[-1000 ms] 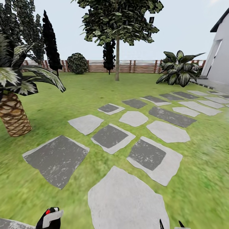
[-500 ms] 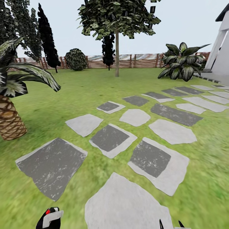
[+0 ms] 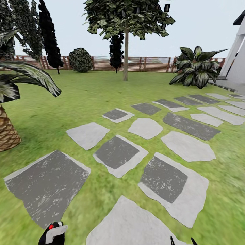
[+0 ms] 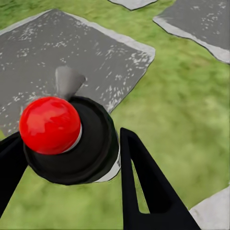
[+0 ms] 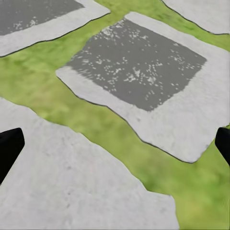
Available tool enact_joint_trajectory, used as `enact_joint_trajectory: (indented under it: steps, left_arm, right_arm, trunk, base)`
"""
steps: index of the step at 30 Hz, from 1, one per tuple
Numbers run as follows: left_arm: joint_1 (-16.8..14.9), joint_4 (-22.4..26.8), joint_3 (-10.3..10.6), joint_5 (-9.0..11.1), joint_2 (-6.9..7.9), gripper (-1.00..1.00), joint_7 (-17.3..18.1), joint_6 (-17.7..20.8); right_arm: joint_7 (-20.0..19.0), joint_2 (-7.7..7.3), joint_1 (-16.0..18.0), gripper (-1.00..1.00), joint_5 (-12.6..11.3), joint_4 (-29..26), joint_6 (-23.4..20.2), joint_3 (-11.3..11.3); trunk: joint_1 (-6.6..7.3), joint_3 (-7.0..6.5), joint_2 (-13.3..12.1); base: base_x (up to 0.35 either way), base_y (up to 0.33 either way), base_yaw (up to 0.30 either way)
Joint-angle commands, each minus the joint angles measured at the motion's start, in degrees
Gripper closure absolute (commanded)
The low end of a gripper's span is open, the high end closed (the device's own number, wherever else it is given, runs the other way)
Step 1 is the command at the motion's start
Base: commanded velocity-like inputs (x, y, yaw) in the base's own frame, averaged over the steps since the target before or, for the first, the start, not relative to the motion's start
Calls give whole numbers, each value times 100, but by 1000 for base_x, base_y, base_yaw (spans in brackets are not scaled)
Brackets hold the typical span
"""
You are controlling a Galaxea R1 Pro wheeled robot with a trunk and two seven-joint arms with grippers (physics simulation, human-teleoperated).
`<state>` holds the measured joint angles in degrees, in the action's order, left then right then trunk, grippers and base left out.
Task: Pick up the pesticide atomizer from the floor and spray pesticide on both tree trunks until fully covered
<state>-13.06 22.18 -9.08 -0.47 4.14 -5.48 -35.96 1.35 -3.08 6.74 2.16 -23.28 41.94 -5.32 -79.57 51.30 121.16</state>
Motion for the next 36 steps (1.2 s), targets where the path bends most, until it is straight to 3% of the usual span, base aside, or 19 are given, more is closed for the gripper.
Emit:
enact_joint_trajectory:
  steps: [1, 4, 7, 10, 36]
  left_arm:
    - [-4, -3, 3, -15, -1, 100, -14, -17]
    - [-4, -3, 3, -15, -1, 100, -14, -17]
    - [24, -104, 42, -21, -100, 100, 37, -13]
    - [32, -141, 35, -14, -100, 100, 33, -10]
    - [40, -242, 29, -50, -103, 100, 29, -9]
  right_arm:
    - [14, 1, 3, -100, 21, 32, 16, -12]
    - [14, 1, 5, -100, 21, 87, 16, -12]
    - [28, 99, 12, -100, 11, 184, 31, -26]
    - [25, 196, 11, -100, 17, 214, 32, -9]
    - [32, 149, 11, -100, -4, 227, 33, -6]
  trunk:
    - [-2, 5, 2]
    - [-2, 5, 2]
    - [-2, 5, 2]
    - [-2, 5, 2]
    - [-2, 5, 2]
  base:
    - [339, 0, 0]
    - [339, 0, 0]
    - [0, 0, 0]
    - [33, 0, 0]
    - [323, 0, 0]
